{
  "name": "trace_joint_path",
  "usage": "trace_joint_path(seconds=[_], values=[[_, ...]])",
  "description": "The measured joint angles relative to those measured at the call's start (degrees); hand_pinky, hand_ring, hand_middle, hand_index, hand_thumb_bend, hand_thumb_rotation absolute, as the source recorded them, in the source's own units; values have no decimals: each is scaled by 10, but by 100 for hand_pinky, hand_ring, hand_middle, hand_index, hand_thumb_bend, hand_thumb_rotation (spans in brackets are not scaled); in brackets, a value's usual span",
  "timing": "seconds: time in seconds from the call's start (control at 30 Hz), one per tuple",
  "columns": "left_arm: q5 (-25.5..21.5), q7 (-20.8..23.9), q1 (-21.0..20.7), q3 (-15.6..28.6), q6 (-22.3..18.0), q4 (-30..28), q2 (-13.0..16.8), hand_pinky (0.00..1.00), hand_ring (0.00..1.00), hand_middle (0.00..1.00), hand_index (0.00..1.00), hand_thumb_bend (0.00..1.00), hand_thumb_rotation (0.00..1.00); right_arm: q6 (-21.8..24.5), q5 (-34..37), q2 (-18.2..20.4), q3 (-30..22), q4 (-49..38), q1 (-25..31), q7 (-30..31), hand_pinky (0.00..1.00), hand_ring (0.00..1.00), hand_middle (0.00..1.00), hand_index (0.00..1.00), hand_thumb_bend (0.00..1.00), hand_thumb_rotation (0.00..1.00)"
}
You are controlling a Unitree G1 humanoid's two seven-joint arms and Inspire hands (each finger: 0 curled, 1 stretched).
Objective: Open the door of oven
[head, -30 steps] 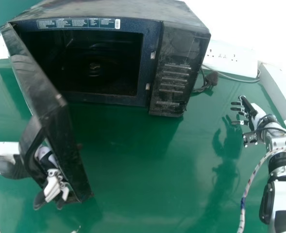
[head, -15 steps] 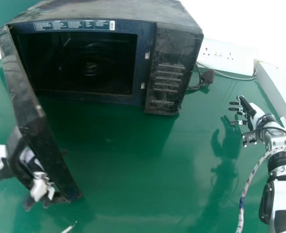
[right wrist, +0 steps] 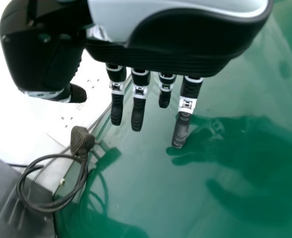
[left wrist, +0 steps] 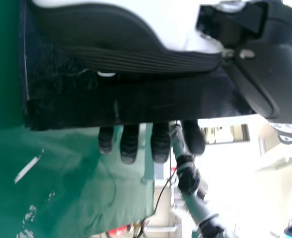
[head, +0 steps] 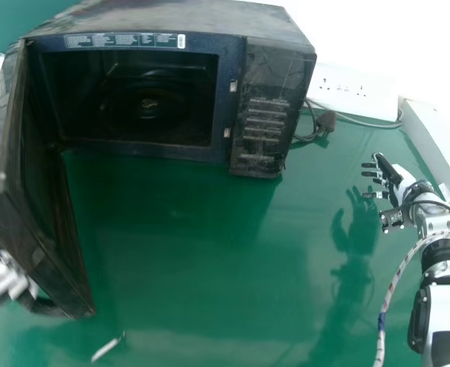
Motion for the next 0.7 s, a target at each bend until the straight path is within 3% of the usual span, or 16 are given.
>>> trace_joint_path(seconds=[0.1, 0.2, 0.3, 0.37, 0.43, 0.53, 0.67, 0.7], values=[[4, 0, 0, 28, -30, 80, 12, 0, 3, 10, 23, 100, 54, 6, -4, 3, 0, 5, 3, 0, 53, 69, 78, 82, 41, 36], [6, 14, -5, 81, -40, 194, 28, 0, 3, 10, 23, 98, 51, 11, -6, 3, 0, 7, 8, 2, 53, 71, 78, 81, 39, 41], [24, 75, -30, 144, -62, 309, 65, 0, 2, 9, 16, 100, 57, 11, -8, 1, -1, 8, 20, 4, 54, 70, 79, 82, 41, 42], [35, 134, -50, 171, -73, 366, 68, 0, 1, 7, 12, 100, 58, 13, -8, 1, -2, 10, 24, 4, 54, 70, 79, 83, 42, 37], [39, 163, -70, 188, -86, 406, 67, 0, 0, 6, 10, 99, 57, 20, -8, 0, -5, 12, 28, 4, 53, 68, 77, 82, 42, 37], [42, 161, -99, 196, -109, 455, 68, 0, 2, 6, 12, 95, 60, 28, -8, -4, -8, 15, 32, -1, 50, 67, 76, 81, 39, 34], [49, 174, -125, 204, -132, 487, 73, 1, 5, 11, 16, 95, 62, 27, -16, -9, -7, 15, 32, -10, 49, 67, 77, 82, 41, 40], [54, 186, -126, 207, -141, 489, 73, 1, 5, 12, 17, 95, 64, 27, -17, -11, -7, 15, 32, -12, 50, 68, 77, 81, 41, 36]])
